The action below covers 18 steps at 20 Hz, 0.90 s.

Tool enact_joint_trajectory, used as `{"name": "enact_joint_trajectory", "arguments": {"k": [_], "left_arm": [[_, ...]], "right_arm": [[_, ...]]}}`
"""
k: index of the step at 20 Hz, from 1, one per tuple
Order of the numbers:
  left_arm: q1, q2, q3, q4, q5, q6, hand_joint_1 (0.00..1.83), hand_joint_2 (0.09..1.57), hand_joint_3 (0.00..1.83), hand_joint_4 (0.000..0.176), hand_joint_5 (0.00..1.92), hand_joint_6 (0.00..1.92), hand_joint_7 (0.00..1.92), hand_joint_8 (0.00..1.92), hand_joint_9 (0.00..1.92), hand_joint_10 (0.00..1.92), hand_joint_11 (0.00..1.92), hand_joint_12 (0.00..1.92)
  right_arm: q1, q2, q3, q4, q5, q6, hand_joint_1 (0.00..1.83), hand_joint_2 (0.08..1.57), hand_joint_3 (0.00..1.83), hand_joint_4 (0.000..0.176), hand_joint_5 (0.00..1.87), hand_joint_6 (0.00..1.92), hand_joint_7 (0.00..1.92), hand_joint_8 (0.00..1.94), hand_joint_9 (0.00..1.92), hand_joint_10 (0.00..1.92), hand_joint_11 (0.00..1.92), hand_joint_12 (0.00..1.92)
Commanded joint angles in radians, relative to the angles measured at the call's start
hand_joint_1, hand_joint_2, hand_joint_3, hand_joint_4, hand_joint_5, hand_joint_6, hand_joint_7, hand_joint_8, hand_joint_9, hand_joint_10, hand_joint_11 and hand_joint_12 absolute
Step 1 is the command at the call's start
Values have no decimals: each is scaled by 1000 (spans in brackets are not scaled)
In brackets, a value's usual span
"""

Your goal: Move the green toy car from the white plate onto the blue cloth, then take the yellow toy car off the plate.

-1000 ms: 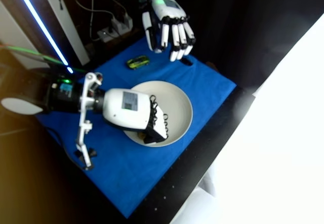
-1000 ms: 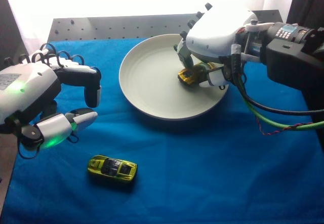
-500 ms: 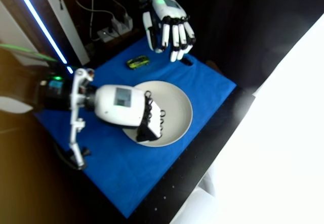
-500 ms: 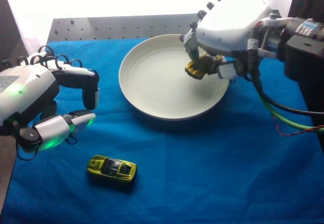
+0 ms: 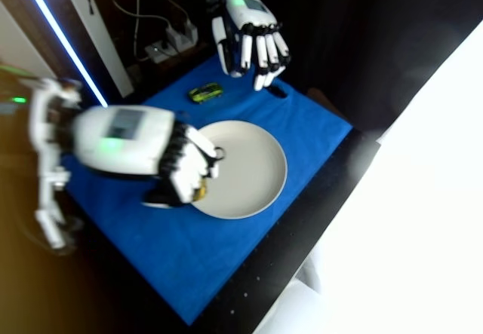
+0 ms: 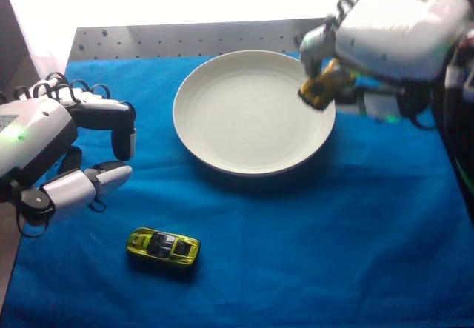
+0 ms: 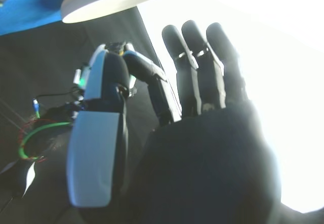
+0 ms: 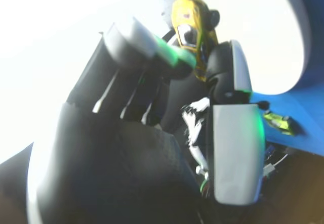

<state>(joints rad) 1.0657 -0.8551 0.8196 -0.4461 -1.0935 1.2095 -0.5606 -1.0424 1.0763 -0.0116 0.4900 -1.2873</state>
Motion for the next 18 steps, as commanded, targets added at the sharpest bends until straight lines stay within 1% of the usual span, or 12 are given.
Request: {"name": "enact_joint_trajectory", "arguments": {"k": [1,2,3,4,7,8,10,11,13,15,16,18], "left_arm": [[-3,9,-1,25,-127,-4,847,1278,1,176,661,1447,406,920,235,1277,0,1821],[-3,9,-2,25,-127,-4,833,1291,0,176,641,1477,400,863,257,1097,0,1694],[-2,9,-2,24,-127,-4,823,1299,0,176,628,1494,420,743,279,955,0,1626],[0,10,-2,23,-127,-4,811,1308,0,176,613,1515,436,656,296,882,3,1585],[2,10,-2,22,-127,-4,826,1299,1,176,626,1499,479,582,319,907,39,1603],[4,11,-2,21,-127,-4,842,1286,2,176,647,1468,510,538,301,888,1,1615],[8,11,-3,18,-129,-4,847,1284,0,176,653,1461,524,568,306,960,1,1692],[10,11,-3,16,-130,-4,843,1287,0,176,649,1467,528,575,310,973,14,1699],[13,12,-4,15,-132,-4,841,1289,0,176,645,1473,534,602,312,1008,28,1713],[15,13,-5,14,-133,-4,847,1284,0,176,654,1460,532,598,325,973,44,1677],[15,13,-5,14,-133,-4,842,1287,1,176,647,1469,527,589,320,961,35,1673],[15,13,-5,14,-133,-4,846,1285,0,176,653,1462,525,619,312,1013,23,1719]], "right_arm": [[3,15,-18,-13,146,-5,1121,1221,3,0,778,1318,1072,1532,1151,1752,1157,1921],[-13,40,-45,-23,160,-5,1224,1191,0,0,784,1096,979,1365,1163,1499,1105,1779],[-27,58,-63,-29,170,-5,1174,1154,0,0,902,1083,1146,1304,1237,1500,1189,1804],[-52,89,-98,-38,188,-5,1248,1146,0,0,858,979,1049,1235,1234,1392,1170,1748],[-91,118,-139,-46,218,-5,1267,1129,0,0,884,913,1046,1171,1185,1371,1093,1755],[-110,127,-156,-49,228,-5,1265,1089,0,0,974,945,1154,871,1148,1163,978,1602],[-148,137,-185,-54,240,-5,1269,1057,0,0,1061,877,1222,672,1179,999,991,1494],[-169,140,-197,-54,247,-5,1297,1054,0,0,1186,488,1169,939,1263,1193,1143,1607],[-205,141,-213,-54,250,-5,1309,1082,0,0,1326,217,1191,932,1248,1254,1153,1644],[-247,140,-218,-53,250,55,1309,1072,0,0,1340,174,1182,932,1166,1224,1053,1604],[-263,139,-218,-53,250,65,1305,1052,0,0,1249,344,1146,991,1129,1262,1040,1608],[-298,131,-221,-37,250,65,1289,1047,0,0,1220,448,1098,1019,1071,1164,979,1499]]}}
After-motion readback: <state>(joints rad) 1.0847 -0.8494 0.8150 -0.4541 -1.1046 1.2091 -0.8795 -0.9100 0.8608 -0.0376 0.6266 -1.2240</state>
